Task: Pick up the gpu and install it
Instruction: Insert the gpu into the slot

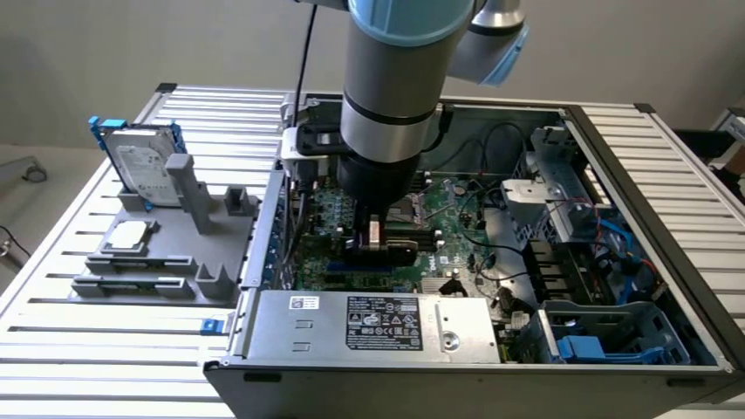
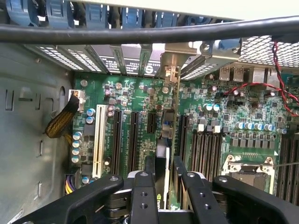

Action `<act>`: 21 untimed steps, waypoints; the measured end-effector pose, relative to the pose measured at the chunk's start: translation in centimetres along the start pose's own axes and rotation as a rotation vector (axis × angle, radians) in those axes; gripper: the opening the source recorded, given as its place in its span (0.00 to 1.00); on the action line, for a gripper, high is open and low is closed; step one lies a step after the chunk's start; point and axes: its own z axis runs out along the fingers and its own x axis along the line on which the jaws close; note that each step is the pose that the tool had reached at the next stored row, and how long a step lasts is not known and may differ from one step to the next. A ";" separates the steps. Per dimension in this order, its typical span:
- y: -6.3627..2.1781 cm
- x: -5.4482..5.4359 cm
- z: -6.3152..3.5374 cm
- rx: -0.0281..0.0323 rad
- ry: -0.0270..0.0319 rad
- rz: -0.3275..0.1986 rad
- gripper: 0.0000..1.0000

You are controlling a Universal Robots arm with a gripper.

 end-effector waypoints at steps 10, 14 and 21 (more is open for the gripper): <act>-0.02 0.0 0.24 -0.0082 0.0112 -0.011 0.26; -0.03 0.0 0.29 -0.0091 0.0120 -0.022 0.26; -0.14 0.0 0.29 -0.0107 0.0133 -0.042 0.26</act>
